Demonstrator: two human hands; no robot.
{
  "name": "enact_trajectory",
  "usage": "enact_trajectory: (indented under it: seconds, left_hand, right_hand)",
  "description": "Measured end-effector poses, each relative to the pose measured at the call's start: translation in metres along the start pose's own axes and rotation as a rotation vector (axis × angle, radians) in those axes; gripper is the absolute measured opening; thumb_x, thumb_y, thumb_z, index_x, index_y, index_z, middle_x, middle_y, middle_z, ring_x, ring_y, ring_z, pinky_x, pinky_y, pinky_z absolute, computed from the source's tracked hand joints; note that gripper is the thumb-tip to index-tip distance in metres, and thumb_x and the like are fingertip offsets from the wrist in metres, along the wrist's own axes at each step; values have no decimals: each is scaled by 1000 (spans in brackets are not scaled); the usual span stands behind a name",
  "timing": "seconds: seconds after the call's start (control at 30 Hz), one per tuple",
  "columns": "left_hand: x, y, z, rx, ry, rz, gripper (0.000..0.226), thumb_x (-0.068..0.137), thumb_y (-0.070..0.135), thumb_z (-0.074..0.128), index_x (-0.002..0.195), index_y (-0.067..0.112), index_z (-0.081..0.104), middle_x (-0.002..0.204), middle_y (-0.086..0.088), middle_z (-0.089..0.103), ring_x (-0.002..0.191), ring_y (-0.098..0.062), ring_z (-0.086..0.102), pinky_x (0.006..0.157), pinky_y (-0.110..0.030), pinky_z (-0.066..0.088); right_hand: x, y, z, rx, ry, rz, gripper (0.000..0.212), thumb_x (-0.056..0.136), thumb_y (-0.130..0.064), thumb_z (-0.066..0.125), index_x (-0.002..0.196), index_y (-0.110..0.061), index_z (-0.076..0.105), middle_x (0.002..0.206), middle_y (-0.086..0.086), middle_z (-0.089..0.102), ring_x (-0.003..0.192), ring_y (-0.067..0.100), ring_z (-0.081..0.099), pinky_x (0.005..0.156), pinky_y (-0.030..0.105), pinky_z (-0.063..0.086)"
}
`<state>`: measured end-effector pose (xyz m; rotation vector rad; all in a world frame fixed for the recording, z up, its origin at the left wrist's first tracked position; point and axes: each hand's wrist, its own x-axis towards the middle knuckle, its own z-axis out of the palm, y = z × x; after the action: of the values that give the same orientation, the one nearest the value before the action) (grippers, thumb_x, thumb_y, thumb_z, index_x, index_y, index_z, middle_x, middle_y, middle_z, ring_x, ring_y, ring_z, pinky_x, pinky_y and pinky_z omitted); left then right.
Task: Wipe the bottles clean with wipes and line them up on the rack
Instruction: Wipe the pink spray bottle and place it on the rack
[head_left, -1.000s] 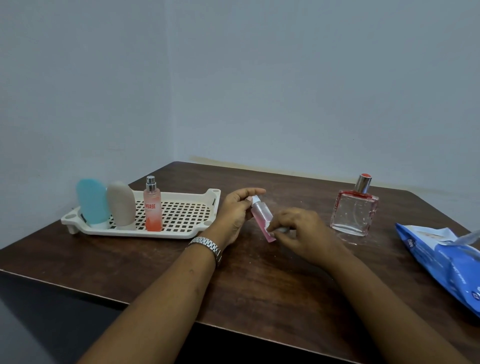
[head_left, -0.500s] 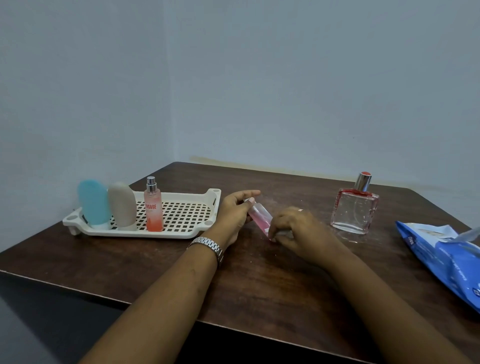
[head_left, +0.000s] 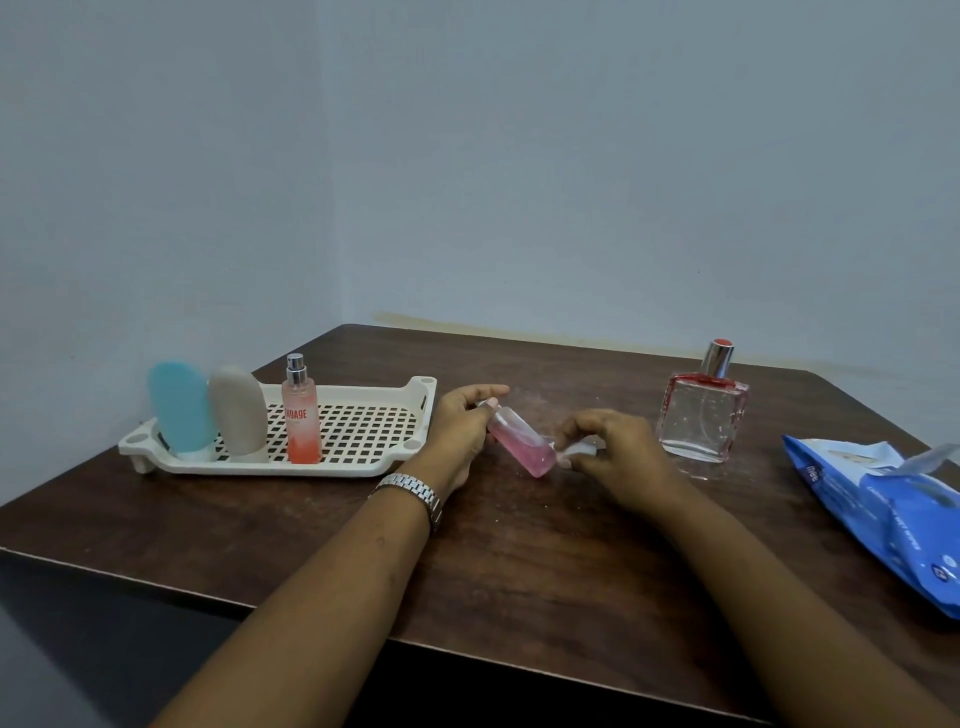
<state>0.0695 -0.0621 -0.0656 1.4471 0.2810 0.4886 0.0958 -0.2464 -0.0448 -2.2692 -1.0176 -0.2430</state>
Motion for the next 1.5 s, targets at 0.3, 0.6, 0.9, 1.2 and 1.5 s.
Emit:
enact_trajectory:
  seconds: [0.3, 0.6, 0.9, 1.2, 1.5]
  left_hand:
    - [1, 3, 0, -143, 74, -68, 26, 100, 3, 42, 92, 16, 64, 111, -17, 61, 103, -28, 59, 82, -38, 53]
    - [-7, 12, 0, -245, 22, -46, 21, 99, 3, 44, 96, 12, 62, 97, -11, 63, 86, -18, 64, 59, -21, 56]
    - [-9, 12, 6, -276, 97, 93, 20, 98, 2, 47, 95, 15, 62, 97, -11, 60, 88, -16, 61, 71, -24, 58]
    - [-8, 17, 4, -314, 47, 103, 19, 97, -1, 48, 94, 13, 61, 99, -13, 61, 91, -18, 63, 75, -26, 58]
    - [-9, 14, 9, -121, 48, 205, 27, 97, -1, 46, 89, 17, 64, 95, -9, 62, 98, -29, 66, 88, -43, 56]
  right_hand:
    - [-8, -16, 4, 178, 108, -75, 26, 71, -9, 79, 83, -23, 60, 82, -16, 60, 79, -8, 55, 64, 4, 41]
    - [-3, -11, 6, 291, 262, 106, 20, 72, -14, 79, 75, -21, 62, 81, -5, 65, 67, 6, 58, 57, 7, 43]
    - [-4, -13, 9, 634, 139, 234, 10, 77, 0, 72, 79, 2, 62, 74, 7, 64, 54, -1, 62, 50, 10, 46]
    - [-1, -12, 7, 795, 226, 284, 5, 82, -1, 67, 81, -3, 62, 81, 7, 63, 69, 11, 66, 60, 19, 55]
    - [0, -12, 5, 249, 251, -17, 17, 78, -7, 72, 90, -19, 73, 90, -11, 63, 83, -1, 58, 71, 5, 45]
